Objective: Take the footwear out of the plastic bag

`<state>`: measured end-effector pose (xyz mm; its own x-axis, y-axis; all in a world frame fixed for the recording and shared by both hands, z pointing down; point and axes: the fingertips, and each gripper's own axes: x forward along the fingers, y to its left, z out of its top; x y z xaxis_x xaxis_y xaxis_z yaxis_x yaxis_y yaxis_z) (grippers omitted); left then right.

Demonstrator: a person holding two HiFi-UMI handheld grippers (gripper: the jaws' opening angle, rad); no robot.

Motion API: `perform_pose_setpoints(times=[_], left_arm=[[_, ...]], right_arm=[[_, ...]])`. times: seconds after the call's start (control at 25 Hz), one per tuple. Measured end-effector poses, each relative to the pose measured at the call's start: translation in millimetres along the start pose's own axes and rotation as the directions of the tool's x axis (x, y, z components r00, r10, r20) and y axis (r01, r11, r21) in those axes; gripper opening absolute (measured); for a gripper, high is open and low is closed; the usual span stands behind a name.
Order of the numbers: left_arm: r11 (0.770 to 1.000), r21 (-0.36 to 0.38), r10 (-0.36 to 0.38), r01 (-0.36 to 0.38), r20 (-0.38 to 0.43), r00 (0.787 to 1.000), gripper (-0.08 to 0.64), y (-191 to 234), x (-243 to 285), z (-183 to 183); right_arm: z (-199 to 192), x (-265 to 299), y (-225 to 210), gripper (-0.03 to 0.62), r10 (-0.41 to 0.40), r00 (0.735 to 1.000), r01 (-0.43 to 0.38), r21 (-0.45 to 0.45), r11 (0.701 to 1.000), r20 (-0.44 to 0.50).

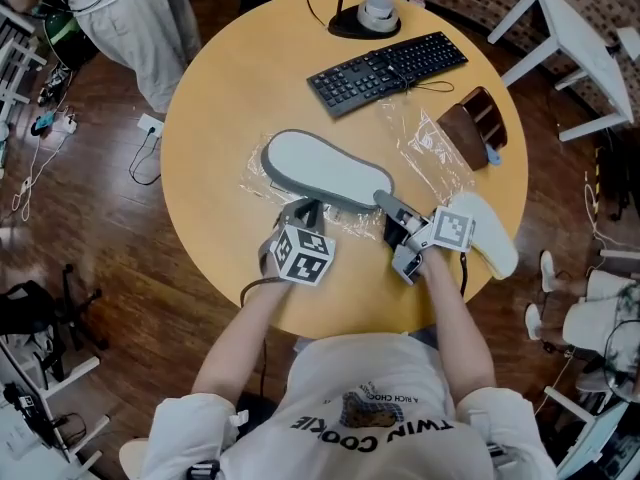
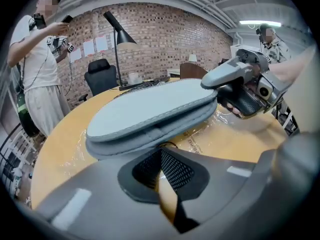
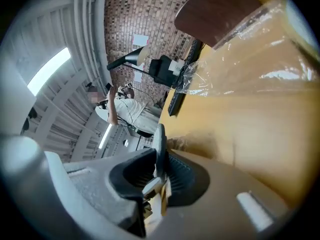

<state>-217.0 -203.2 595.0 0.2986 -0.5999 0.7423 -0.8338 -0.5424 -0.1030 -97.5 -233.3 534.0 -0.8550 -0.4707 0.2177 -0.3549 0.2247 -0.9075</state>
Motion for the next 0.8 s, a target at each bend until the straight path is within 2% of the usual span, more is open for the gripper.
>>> perform_pose_setpoints(times=[0.12, 0.28, 0.6, 0.8], left_arm=[[1.0, 0.001, -0.005, 0.005, 0.003, 1.0, 0.006, 0.4, -1.6, -1.5], [1.0, 0.018, -0.012, 0.012, 0.018, 1.0, 0.006, -2.2, -2.4, -3.0], [1.0, 0.006, -0.004, 0.003, 0.025, 1.0, 0.006, -2.6, -6.7, -3.7], [1.0, -0.026, 0.004, -0.003, 0.042, 0.999, 0.006, -1.6, -13.2, -3.9]], right_arm=[[-9.1, -0.7, -8.4, 0.064, -0.109, 0.994, 0.109, -0.021, 0.994, -0.016], [-15.0, -1.7, -18.4, 0.077, -0.23, 0.972, 0.22, -0.168, 0.961, -0.042], [-19.4, -3.8, -26.3, 0.112, -0.389, 0.92, 0.34, -0.388, 0.857, -0.055], [-18.7, -5.3, -29.0, 0.132, -0.451, 0.891, 0.384, -0.46, 0.801, -0.042]])
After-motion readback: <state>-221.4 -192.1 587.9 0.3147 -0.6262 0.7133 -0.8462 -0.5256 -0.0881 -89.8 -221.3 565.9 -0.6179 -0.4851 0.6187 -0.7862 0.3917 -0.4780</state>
